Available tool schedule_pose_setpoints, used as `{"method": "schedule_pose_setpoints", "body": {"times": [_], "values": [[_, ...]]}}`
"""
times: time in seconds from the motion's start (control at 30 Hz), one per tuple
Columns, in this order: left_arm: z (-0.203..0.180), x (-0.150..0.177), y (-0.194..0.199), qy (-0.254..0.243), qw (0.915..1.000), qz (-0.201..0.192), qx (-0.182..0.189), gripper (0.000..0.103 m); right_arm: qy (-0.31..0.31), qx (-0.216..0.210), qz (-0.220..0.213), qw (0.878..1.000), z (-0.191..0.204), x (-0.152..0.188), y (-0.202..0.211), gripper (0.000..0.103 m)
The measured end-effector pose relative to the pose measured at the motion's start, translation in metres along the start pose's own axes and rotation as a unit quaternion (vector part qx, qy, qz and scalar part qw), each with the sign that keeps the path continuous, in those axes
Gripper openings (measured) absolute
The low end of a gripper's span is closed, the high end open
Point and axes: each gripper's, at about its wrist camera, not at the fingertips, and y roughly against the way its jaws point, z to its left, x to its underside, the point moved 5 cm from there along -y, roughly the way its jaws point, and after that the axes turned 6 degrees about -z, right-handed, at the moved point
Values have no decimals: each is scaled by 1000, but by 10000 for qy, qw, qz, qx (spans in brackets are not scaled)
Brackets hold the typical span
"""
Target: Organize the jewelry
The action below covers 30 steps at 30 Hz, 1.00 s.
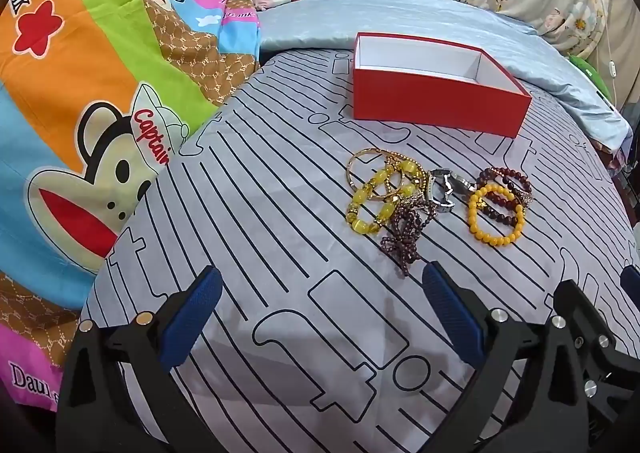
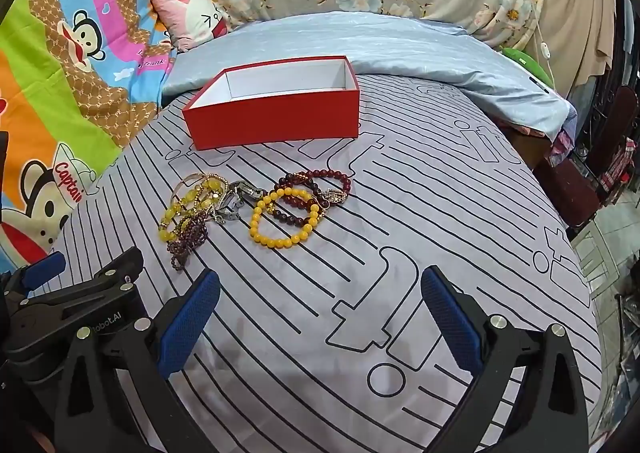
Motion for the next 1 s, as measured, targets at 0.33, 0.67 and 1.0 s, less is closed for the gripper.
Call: {"method": "schedule_pose_setpoints", "body": {"times": [0.33,0.67,1.0], "values": [[0,1,-1,4,10000,2,-5,98,2,-9,-4,10000,0,0,0,98],[-1,2,-1,-2,10000,8,-6,98,5,-7,-11,10000,0,1,-1,98],[0,5,-3,17,10000,21,7,98,0,-10,-8,10000,-1,1,-1,98]]}}
